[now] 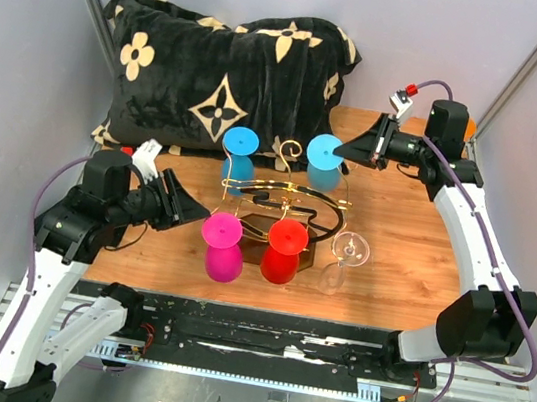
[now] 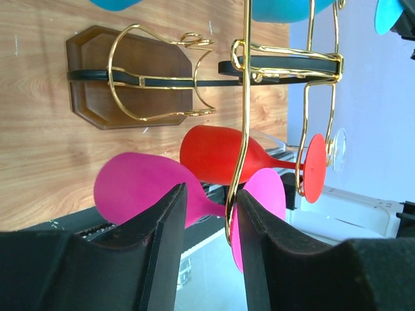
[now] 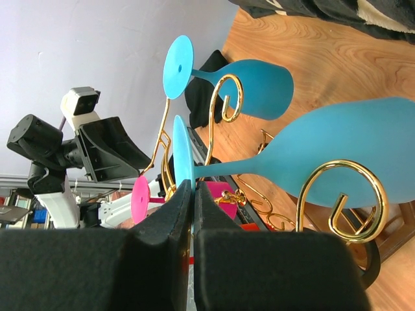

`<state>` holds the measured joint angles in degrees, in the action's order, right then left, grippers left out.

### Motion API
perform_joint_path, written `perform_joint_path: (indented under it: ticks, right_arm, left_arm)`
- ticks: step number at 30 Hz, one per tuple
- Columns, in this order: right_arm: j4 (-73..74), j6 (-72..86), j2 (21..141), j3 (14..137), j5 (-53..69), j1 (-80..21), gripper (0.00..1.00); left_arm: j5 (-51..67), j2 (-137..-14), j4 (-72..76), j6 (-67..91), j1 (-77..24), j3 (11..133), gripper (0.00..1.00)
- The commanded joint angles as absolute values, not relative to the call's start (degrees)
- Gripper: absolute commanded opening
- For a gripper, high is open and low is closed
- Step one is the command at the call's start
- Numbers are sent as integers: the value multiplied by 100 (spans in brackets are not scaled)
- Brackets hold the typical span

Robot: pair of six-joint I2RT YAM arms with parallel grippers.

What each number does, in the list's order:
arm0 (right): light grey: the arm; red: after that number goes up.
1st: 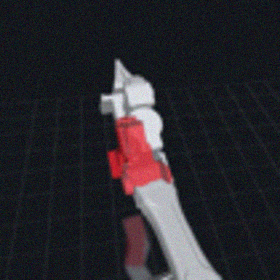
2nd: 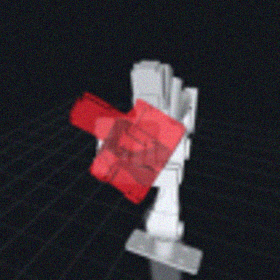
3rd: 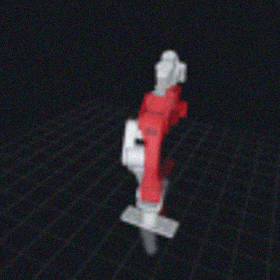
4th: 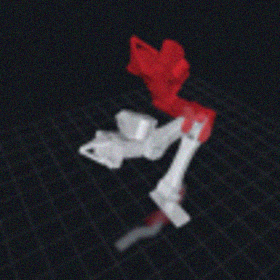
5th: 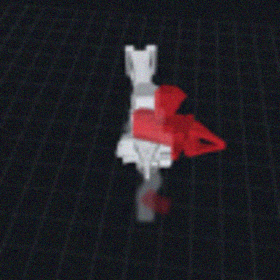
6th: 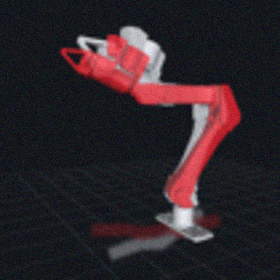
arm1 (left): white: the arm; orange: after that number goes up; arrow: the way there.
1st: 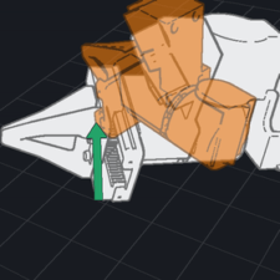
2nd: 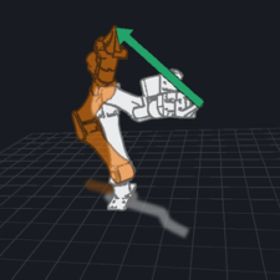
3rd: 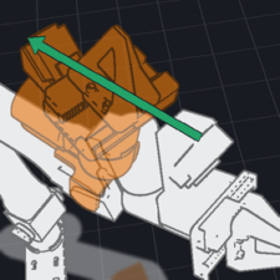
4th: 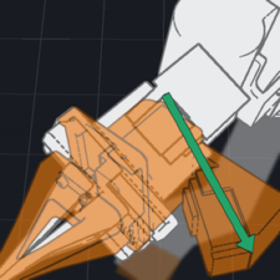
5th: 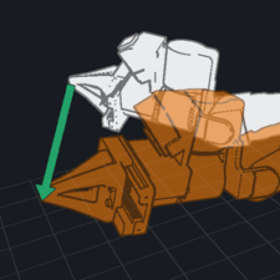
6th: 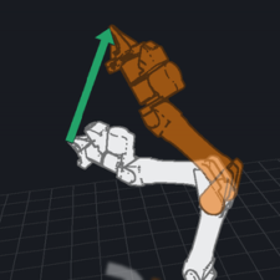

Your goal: Take the wine glass off the wine glass rack

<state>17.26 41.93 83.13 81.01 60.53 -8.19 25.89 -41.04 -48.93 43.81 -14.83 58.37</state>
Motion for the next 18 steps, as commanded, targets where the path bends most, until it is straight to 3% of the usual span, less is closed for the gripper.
perform_joint_path:
  ticks: [1,13,18]
  right_arm:
    - [1638,4157,8064,8029,6189,-668,1]
    - [1651,4122,8025,7980,6206,-616,1]
    - [1651,4115,8017,7990,6210,-615,1]
  left_arm:
    - [2892,-3980,-4741,4444,-1523,5815,43]
    - [2848,-3779,-4912,4662,-1522,6162,41]
    - [2733,-3697,-5038,4677,-1528,6214,46]
